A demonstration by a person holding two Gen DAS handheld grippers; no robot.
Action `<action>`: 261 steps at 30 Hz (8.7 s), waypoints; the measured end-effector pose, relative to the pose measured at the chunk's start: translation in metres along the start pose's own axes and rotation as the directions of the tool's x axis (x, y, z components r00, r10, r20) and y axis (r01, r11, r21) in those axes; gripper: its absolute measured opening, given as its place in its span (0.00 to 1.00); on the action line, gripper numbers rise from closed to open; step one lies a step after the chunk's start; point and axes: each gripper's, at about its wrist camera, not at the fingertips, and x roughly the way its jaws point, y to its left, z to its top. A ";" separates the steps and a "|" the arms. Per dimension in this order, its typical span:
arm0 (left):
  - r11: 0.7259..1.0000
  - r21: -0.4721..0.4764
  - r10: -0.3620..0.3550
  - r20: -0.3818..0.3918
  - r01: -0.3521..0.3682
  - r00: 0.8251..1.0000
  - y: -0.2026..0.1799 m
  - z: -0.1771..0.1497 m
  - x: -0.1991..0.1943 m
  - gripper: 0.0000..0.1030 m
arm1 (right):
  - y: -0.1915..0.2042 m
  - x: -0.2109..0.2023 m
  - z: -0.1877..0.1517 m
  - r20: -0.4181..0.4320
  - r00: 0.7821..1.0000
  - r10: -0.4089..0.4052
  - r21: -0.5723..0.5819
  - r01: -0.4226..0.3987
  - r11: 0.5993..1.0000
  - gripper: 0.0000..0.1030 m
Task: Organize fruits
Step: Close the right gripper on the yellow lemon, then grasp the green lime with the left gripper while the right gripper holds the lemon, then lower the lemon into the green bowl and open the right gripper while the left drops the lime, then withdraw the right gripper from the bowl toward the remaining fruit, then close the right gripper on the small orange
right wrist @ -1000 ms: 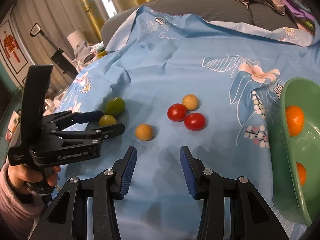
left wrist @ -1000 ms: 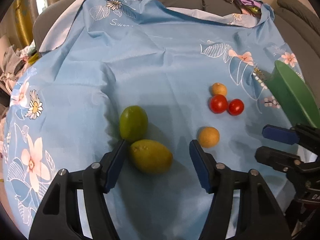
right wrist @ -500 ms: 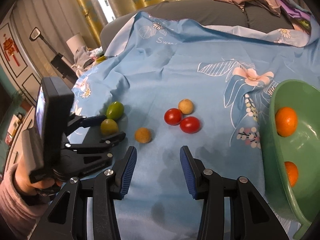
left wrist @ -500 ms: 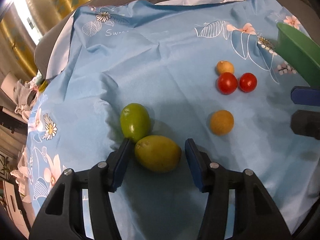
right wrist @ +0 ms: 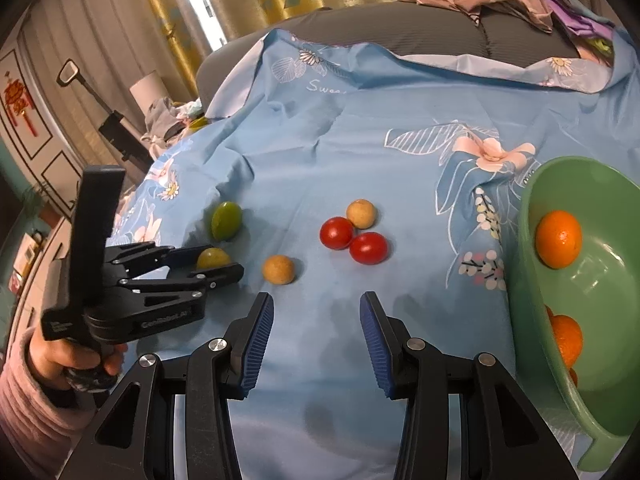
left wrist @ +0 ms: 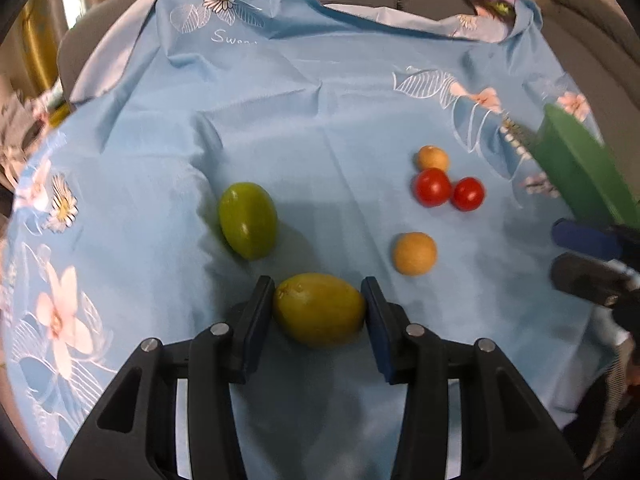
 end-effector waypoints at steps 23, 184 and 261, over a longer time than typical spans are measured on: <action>0.980 -0.088 -0.165 0.134 0.178 0.977 0.019 0.004 -0.053 0.43 | 0.034 0.037 0.020 -0.043 0.997 0.059 -0.104 -0.064 0.993 0.44; 0.967 0.195 -0.177 0.040 0.166 0.983 -0.181 0.047 -0.053 0.88 | -0.107 -0.138 -0.042 0.239 0.949 -0.206 0.274 0.137 0.952 0.37; 0.989 -0.022 -0.144 0.012 0.144 0.990 -0.004 0.024 -0.002 0.26 | -0.019 0.112 0.081 -0.190 0.968 -0.165 0.041 0.175 0.984 0.37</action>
